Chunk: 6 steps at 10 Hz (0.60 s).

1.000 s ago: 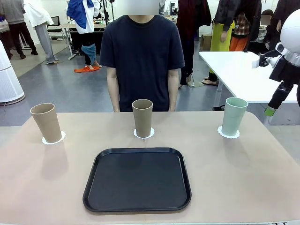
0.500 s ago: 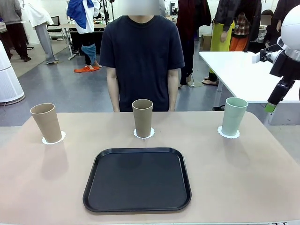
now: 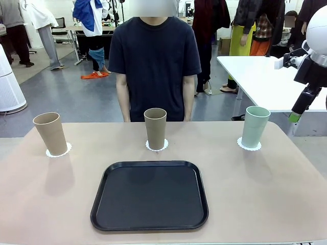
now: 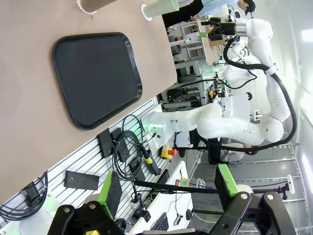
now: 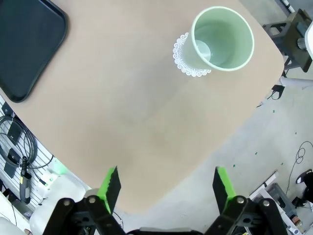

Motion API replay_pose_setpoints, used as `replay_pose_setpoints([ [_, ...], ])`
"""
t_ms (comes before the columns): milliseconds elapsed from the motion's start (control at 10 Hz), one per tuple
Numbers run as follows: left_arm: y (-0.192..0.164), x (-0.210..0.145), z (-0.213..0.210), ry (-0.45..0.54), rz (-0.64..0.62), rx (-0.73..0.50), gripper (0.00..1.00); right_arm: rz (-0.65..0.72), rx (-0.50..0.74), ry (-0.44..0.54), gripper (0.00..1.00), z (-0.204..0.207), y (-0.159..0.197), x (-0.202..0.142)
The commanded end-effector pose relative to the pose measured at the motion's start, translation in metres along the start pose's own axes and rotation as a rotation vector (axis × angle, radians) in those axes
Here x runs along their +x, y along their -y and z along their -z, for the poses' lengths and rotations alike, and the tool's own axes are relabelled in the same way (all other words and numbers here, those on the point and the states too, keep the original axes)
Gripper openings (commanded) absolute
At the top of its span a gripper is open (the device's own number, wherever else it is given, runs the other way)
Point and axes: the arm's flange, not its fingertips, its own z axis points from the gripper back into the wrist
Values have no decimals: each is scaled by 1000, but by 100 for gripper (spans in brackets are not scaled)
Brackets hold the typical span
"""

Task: Place coasters on the table and set cups on them.
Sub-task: Take one Reusable plastic cup from the Flat Tray and place it on a coaster set by the human.

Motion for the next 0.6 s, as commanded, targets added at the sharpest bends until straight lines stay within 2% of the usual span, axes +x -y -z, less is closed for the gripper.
replay_pose_setpoints([
  [0,3,0,1,11,-13,-6,100,0,0,0,100,0,0,0],
  [100,3,0,1,11,-13,-6,100,29,535,124,100,-12,3,-14],
  [200,3,0,1,11,-13,-6,100,83,1092,274,100,-18,27,-38],
  [400,3,0,1,11,-13,-6,100,229,1338,535,100,-5,68,-85],
  [500,3,0,1,11,-13,-6,100,263,1355,656,100,7,79,-110],
])
